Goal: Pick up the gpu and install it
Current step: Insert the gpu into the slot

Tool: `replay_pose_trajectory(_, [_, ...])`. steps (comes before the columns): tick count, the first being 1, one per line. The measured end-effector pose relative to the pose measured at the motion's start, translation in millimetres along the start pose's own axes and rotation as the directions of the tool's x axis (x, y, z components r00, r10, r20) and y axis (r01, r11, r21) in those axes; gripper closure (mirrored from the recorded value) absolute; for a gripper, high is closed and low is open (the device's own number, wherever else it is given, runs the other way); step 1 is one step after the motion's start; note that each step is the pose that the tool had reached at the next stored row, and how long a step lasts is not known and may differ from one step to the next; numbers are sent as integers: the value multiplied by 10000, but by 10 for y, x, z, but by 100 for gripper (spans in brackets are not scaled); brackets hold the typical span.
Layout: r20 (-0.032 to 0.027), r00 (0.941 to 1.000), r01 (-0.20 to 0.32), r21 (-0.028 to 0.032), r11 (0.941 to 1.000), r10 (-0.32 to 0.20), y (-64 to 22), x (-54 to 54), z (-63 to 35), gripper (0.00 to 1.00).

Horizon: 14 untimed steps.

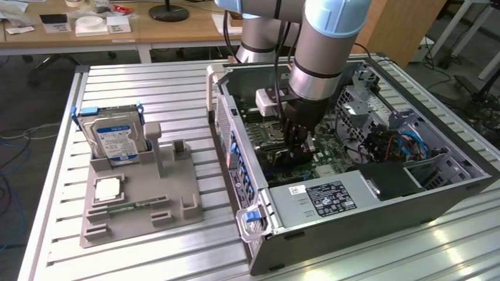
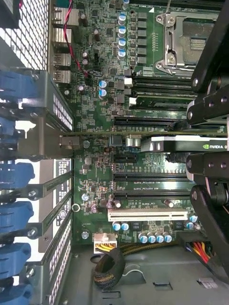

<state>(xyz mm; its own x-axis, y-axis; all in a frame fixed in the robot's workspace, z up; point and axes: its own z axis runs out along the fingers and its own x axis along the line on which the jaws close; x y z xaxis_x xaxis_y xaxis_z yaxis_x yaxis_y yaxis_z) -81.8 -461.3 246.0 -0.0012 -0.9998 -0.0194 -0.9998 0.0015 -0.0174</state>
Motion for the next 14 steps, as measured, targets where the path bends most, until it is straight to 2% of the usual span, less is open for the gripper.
replay_pose_trajectory(14, [0,10000,0,0,10000,0,14,0,8,73])
